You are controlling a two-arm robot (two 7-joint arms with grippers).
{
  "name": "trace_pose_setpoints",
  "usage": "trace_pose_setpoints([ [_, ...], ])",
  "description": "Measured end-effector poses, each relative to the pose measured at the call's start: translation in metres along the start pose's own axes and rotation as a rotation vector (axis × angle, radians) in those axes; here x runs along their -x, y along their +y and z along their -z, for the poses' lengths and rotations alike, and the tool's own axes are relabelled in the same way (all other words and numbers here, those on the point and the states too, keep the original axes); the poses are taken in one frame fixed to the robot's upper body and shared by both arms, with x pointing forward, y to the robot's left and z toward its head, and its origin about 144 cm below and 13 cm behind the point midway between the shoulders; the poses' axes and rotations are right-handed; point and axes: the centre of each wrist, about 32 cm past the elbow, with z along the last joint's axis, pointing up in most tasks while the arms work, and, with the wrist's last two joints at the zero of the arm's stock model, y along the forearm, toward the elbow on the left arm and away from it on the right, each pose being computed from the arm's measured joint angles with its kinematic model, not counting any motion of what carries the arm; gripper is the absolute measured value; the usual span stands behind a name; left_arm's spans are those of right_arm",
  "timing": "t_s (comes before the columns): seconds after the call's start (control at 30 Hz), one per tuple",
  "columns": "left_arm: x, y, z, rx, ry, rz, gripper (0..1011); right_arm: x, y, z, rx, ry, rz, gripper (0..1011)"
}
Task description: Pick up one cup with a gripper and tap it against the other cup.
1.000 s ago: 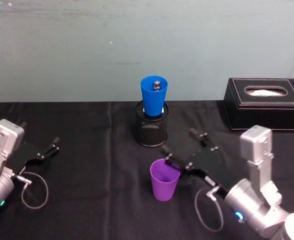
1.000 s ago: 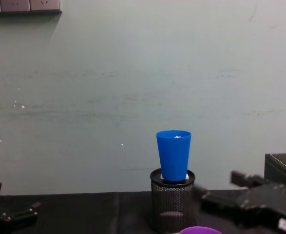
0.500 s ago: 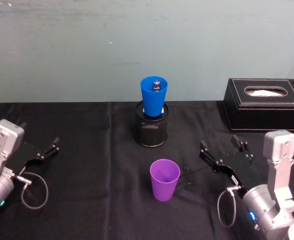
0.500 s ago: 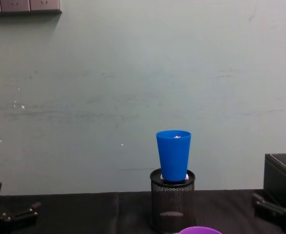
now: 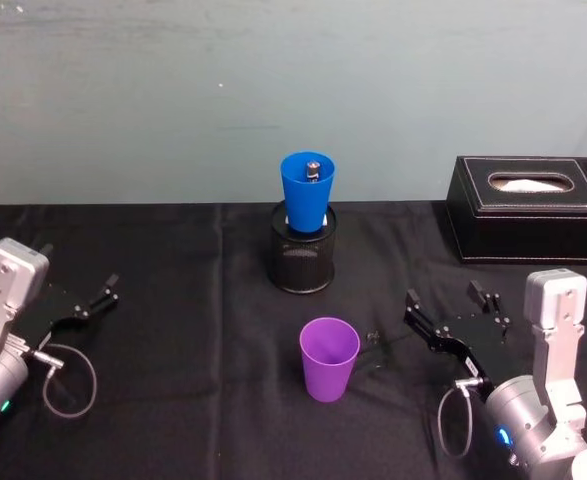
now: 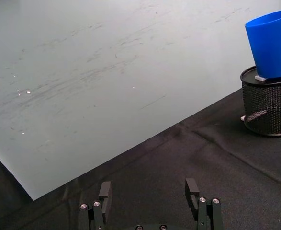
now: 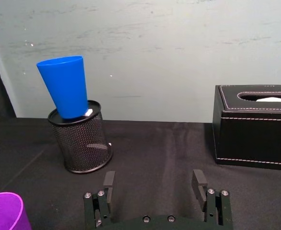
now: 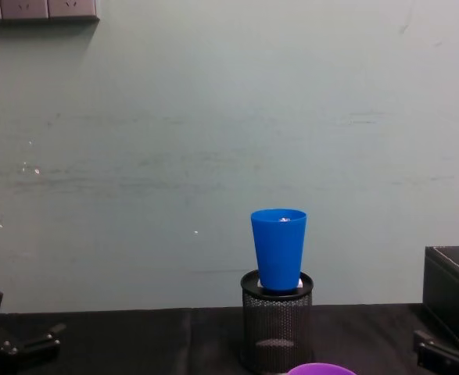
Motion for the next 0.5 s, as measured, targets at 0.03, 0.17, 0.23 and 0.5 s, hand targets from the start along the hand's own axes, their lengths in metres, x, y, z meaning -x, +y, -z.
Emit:
trace_pose_setpoints([
  [0.03,0.0000,0.0000,0.0000,0.000,0.000,0.000,1000,0.0001,0.0000,0.0000,0.000,0.000,0.000,1003],
  [0.17,0.0000,0.0000,0.0000,0.000,0.000,0.000,1000,0.0003,0.0000,-0.0004,0.000,0.000,-0.001,1002],
  [0.23,0.0000,0.0000,0.0000,0.000,0.000,0.000,1000,0.0005,0.0000,-0.0006,0.000,0.000,-0.002,1003],
  [0.5,0.0000,0.0000,0.0000,0.000,0.000,0.000,1000,0.0008,0.0001,-0.0010,-0.001,0.001,-0.003,1002],
])
